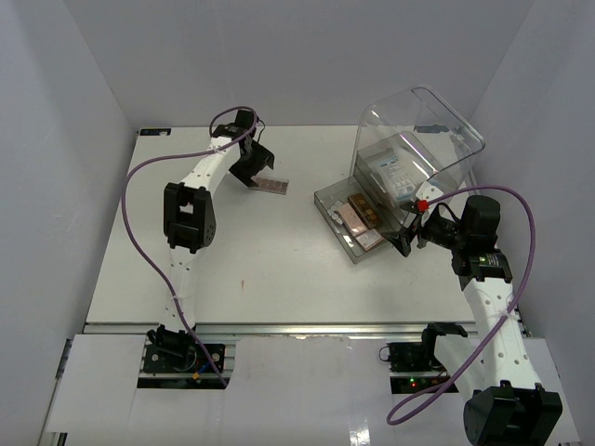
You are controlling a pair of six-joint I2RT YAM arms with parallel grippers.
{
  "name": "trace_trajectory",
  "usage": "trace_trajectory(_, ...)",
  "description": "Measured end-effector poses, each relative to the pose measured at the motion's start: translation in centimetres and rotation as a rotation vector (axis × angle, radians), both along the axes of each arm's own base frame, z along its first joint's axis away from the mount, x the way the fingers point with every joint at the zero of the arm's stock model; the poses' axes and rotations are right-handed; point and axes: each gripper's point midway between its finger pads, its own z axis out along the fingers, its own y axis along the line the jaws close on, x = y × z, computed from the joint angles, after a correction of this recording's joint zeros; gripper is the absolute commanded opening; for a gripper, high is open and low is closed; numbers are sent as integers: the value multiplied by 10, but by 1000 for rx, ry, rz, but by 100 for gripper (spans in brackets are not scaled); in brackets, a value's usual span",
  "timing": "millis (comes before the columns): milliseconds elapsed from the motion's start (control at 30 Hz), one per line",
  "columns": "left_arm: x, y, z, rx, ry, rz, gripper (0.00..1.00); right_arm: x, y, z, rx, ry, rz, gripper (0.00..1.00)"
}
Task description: Organize the makeup
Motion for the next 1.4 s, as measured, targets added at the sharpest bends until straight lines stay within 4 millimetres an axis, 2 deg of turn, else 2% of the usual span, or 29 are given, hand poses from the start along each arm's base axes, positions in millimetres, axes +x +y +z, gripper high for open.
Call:
trace_trajectory(100,4,2,-2,-8,3,18,80,0,1,-1,2,3,4,90)
trace_trajectory(333,3,6,-32,-32,66,41,88,0,1,-1,2,4,4,90)
trace_trajectory(567,3,7,-33,-49,79,45,93,0,1,-1,2,4,4,90)
trace_trajectory(667,3,8,-33,-63,86,45,88,0,1,-1,2,4,4,90)
trace_trajectory(800,4,10,-36,-84,99,44,76,0,1,-1,2,3,4,90)
trace_trajectory(1000,7,15,-39,-120,112,44,67,0,0,0,2,0,3,90)
trace_trajectory(1133,7,18,-41,-127,119,39,67,-1,0,1,1,-3,3,90)
trace_trajectory(1400,6,18,-41,-139,106,-15,73,-2,0,4,-1,-17,0,90)
